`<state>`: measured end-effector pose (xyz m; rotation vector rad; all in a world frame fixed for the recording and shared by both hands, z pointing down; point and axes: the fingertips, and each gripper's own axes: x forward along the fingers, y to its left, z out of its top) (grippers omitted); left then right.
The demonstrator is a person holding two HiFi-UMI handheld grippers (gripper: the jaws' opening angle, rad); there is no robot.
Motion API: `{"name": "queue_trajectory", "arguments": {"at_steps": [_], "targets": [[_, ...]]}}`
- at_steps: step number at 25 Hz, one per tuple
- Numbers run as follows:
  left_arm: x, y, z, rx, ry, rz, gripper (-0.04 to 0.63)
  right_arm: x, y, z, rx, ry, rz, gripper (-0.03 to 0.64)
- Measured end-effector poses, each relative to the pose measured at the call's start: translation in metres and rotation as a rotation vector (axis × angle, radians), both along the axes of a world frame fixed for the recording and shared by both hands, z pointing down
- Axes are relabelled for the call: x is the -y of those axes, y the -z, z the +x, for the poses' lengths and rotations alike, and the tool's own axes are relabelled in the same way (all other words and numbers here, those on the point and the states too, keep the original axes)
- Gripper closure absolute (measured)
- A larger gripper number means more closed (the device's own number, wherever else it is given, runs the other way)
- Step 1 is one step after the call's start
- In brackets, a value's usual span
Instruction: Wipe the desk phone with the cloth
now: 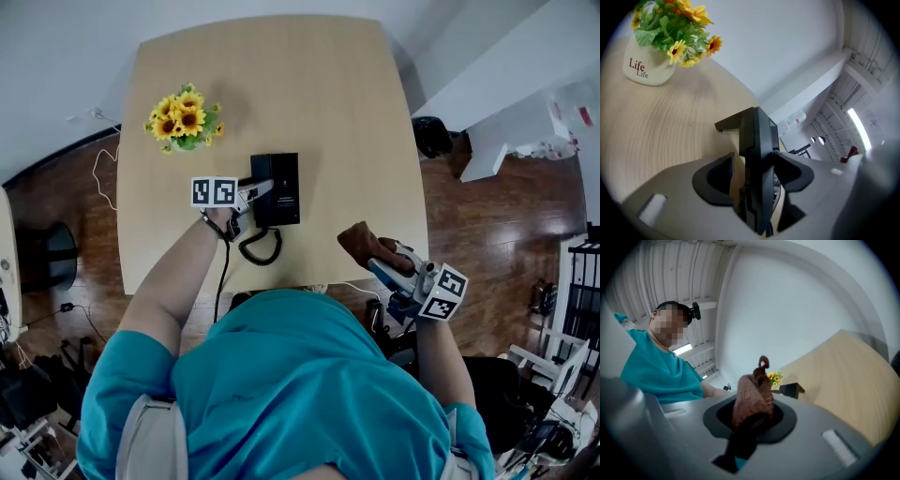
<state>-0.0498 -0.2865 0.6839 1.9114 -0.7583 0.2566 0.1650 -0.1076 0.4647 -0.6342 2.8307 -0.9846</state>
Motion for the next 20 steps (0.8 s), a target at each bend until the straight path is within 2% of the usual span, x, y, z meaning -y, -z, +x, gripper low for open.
{"name": "queue_trajectory", "arguments": {"at_steps": [2, 6, 10, 14, 17, 20], "targets": [[-0.005, -0.005, -0.006, 0.006, 0.007, -0.010, 0.292, 0.001, 0.000, 0.004, 0.005, -0.003, 0.004, 0.555], [-0.016, -0.006, -0.016, 0.000, 0.052, -0.025, 0.279, 0.003, 0.000, 0.017, 0.016, -0.008, 0.012, 0.555], [-0.038, -0.005, -0.025, 0.028, 0.099, -0.028, 0.264, 0.007, 0.003, 0.032, 0.034, 0.016, 0.029, 0.555], [-0.077, 0.015, -0.050, 0.014, 0.259, -0.002, 0.256, 0.009, 0.005, 0.043, 0.051, 0.092, 0.051, 0.555], [-0.119, 0.044, -0.076, -0.035, 0.392, 0.040, 0.259, 0.009, 0.000, 0.041, 0.047, 0.157, 0.058, 0.555], [-0.160, 0.081, -0.092, -0.099, 0.486, 0.102, 0.296, 0.014, -0.002, 0.032, 0.041, 0.193, 0.060, 0.555]]}}
